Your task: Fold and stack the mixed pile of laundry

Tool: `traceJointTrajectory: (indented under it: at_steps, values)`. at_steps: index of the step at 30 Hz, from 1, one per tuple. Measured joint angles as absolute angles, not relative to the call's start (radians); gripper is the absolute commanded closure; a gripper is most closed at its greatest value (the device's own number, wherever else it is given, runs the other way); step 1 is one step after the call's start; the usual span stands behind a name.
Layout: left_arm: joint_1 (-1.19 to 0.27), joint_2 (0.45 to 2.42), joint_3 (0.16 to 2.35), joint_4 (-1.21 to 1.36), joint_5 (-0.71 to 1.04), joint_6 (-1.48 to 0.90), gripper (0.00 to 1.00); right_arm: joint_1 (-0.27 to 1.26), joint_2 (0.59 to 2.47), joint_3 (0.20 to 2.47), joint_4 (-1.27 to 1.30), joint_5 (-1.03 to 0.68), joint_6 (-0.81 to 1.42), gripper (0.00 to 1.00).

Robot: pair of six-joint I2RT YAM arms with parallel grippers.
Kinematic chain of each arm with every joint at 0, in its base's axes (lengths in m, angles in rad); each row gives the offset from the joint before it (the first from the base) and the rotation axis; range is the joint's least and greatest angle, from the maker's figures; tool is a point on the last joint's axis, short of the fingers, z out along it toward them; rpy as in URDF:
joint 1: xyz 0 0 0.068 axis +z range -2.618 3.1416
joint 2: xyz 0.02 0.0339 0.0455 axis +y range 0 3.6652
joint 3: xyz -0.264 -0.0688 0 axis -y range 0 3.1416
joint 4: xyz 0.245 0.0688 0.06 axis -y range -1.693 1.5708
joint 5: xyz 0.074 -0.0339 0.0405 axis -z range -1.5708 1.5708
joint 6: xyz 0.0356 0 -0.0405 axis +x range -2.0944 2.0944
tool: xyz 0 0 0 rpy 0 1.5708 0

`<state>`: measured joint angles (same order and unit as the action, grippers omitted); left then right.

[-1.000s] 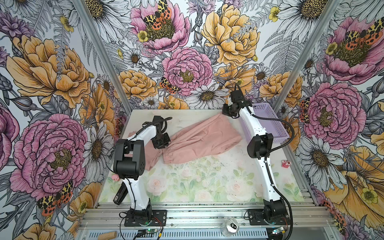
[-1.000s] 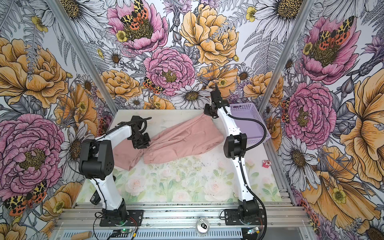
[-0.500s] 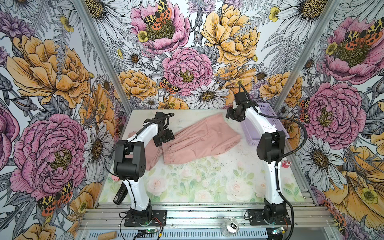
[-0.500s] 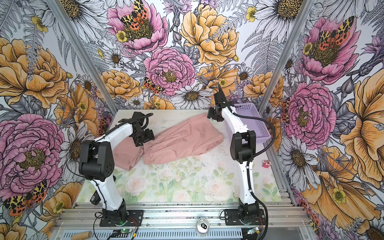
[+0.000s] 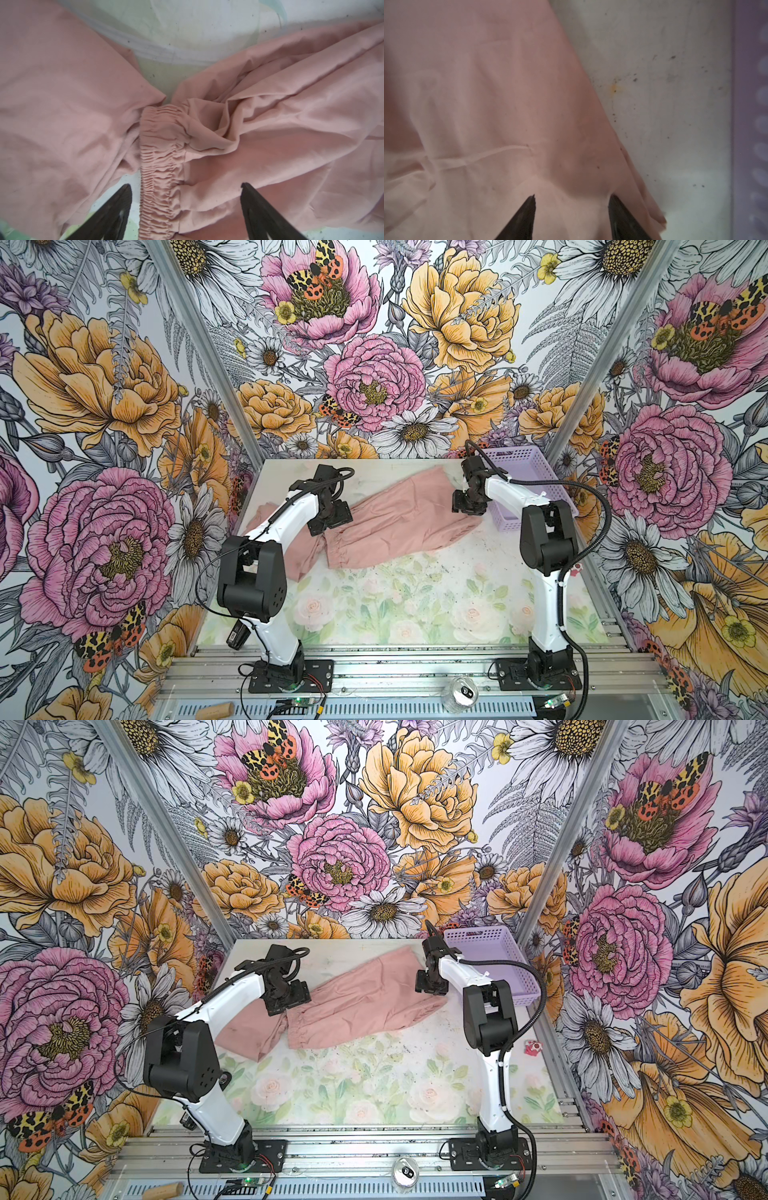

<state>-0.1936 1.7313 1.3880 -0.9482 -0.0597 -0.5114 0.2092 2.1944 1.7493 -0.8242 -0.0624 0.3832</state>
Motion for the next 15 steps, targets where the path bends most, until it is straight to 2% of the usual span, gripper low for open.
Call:
traceJointTrajectory:
  at_steps: [8,15]
  values:
    - [-0.147,1.671,1.417,-0.978,-0.117,-0.487,0.15,0.215,2.194,1.687,-0.802,0.001,0.369,0.46]
    - [-0.271,1.702,1.413,-0.984,-0.103,-0.487,0.20,0.221,2.188,1.673,-0.792,0.044,0.356,0.56]
